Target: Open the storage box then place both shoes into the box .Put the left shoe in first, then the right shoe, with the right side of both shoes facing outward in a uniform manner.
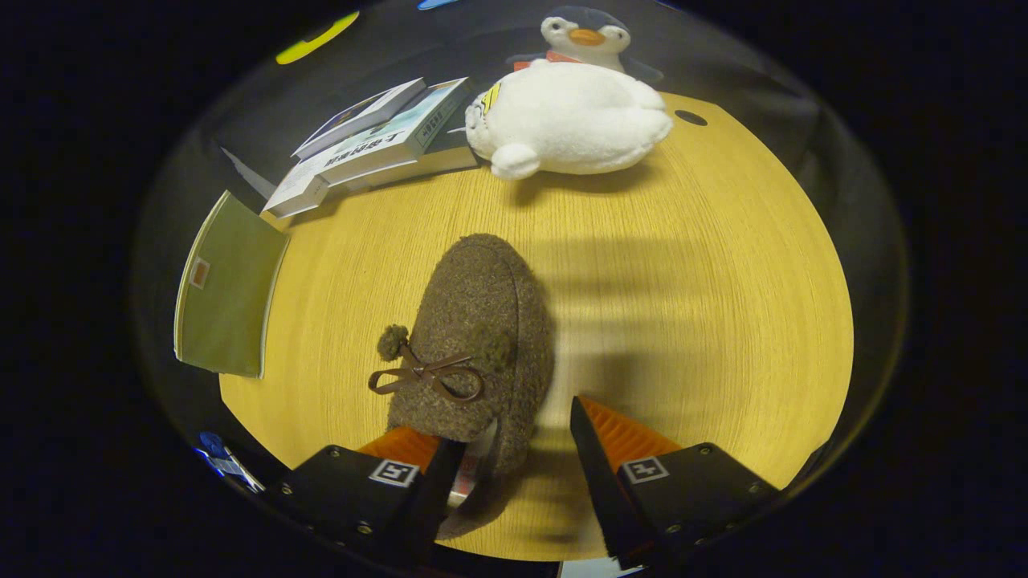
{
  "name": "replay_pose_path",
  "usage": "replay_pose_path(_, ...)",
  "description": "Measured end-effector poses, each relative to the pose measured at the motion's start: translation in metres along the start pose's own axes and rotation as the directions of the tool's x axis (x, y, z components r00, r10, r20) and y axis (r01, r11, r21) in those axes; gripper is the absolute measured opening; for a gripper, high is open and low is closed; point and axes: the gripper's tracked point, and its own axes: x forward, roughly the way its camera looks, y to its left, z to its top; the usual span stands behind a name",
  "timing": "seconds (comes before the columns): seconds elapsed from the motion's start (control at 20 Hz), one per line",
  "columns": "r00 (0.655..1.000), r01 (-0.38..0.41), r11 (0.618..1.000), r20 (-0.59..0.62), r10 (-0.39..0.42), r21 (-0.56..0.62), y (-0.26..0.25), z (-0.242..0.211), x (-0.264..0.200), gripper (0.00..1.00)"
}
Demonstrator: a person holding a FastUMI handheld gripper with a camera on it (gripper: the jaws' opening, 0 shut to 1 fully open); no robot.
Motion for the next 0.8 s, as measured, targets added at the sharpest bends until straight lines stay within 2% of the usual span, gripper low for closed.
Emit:
replay_pose_path(0.1, 0.999, 0.052, 0.998, -0.013, -0.052, 0.023, -0.007, 0.002, 0.003, 0.26)
replay_pose_path(0.15, 0.998, 0.062, 0.998, -0.014, -0.061, 0.028, -0.007, 0.004, 0.0, 0.11)
replay_pose_path(0.2, 0.997, 0.071, 0.997, -0.017, -0.07, 0.025, -0.009, 0.004, 0.003, 0.11)
replay_pose_path(0.25, 0.998, 0.064, 0.997, -0.023, -0.063, 0.033, -0.007, 0.004, 0.005, 0.02)
replay_pose_path(0.45, 0.999, 0.002, 0.997, -0.047, 0.002, 0.079, 0.018, 0.007, -0.009, 0.01)
replay_pose_path(0.8, 0.998, -0.057, 0.998, 0.004, 0.057, -0.019, 0.088, 0.044, -0.054, 0.01)
